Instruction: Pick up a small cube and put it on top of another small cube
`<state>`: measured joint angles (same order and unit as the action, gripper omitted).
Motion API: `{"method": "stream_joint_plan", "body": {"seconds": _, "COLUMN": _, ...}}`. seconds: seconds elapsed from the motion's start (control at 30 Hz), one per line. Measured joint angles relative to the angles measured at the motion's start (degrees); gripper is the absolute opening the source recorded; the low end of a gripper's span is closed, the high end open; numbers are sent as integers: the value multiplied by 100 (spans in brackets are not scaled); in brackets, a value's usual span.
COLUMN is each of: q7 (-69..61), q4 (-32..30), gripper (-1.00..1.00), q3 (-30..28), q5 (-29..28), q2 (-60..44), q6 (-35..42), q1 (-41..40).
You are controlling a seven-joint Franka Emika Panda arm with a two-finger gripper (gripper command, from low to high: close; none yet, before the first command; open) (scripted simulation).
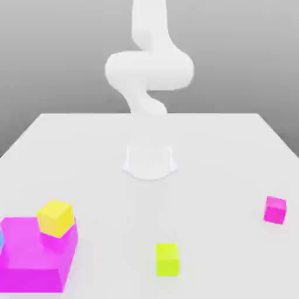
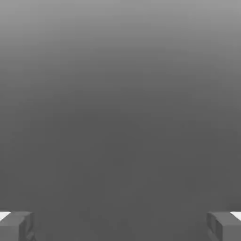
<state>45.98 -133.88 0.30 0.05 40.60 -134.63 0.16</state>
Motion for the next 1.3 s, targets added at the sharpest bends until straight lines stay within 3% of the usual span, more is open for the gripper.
{"method": "stream_joint_plan", "body": {"seconds": 0.73, "q7": 233, "q4": -1849, "gripper": 0, "q3": 261, "q5": -110, "q2": -4606, "q6": -2510, "q1": 186}}
{"method": "stream_joint_plan", "body": {"seconds": 0.93, "q7": 353, "q4": -1737, "gripper": 0, "q3": 143, "q5": -262, "q2": -5852, "q6": -3455, "q1": 282}}
{"method": "stream_joint_plan", "body": {"seconds": 0.97, "q7": 371, "q4": -1705, "gripper": -100, "q3": 115, "q5": -284, "q2": -6020, "q6": -3589, "q1": 305}}
{"method": "stream_joint_plan", "body": {"seconds": 1.17, "q7": 393, "q4": -1689, "gripper": -100, "q3": 103, "q5": -308, "q2": -6103, "q6": -3658, "q1": 313}}
{"method": "stream_joint_plan", "body": {"seconds": 1.3, "q7": 336, "q4": -1798, "gripper": -100, "q3": 172, "q5": -233, "q2": -5547, "q6": -3210, "q1": 262}}
